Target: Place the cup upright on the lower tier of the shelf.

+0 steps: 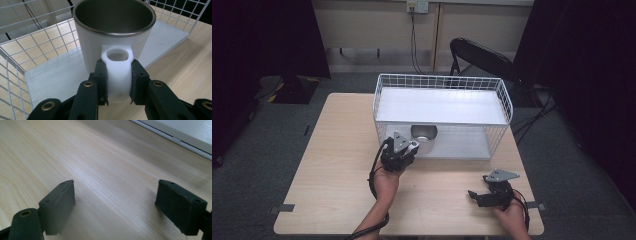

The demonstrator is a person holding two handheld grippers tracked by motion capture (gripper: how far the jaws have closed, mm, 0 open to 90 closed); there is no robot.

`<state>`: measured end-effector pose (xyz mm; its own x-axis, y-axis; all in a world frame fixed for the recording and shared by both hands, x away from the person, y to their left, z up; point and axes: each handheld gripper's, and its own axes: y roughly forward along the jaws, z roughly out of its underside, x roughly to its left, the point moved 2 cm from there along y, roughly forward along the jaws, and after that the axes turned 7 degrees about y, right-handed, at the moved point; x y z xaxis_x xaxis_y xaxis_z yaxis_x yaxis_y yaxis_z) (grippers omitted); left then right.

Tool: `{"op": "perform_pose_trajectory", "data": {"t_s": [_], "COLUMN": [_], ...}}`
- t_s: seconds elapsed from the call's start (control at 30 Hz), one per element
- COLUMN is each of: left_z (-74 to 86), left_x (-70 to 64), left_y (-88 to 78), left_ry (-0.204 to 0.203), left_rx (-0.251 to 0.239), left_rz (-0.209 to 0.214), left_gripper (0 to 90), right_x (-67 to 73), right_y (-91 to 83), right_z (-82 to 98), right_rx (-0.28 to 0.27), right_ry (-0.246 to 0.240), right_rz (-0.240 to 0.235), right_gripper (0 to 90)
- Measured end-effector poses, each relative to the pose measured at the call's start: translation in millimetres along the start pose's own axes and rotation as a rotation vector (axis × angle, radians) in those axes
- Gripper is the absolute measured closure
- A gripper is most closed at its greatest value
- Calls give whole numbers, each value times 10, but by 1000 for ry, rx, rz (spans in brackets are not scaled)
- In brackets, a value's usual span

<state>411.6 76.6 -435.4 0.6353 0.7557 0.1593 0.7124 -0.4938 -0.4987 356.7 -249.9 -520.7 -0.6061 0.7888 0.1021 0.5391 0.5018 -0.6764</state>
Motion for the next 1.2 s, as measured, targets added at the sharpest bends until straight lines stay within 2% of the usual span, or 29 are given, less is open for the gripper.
{"op": "perform_pose_trajectory", "data": {"t_s": [0.1, 0.47, 1.2], "left_z": [0, -25, -23], "left_x": [7, -62, -34], "left_y": [19, 110, 247], "left_ry": [-11, -10, -14], "left_rx": [-4, -10, -7], "left_rz": [-6, -21, -63], "left_gripper": [719, 719, 719], "right_x": [0, 0, 0], "right_y": [0, 0, 0], "right_z": [0, 0, 0], "right_rx": [0, 0, 0], "right_ry": [0, 0, 0], "right_rz": [0, 0, 0], "right_gripper": [151, 151, 151]}}
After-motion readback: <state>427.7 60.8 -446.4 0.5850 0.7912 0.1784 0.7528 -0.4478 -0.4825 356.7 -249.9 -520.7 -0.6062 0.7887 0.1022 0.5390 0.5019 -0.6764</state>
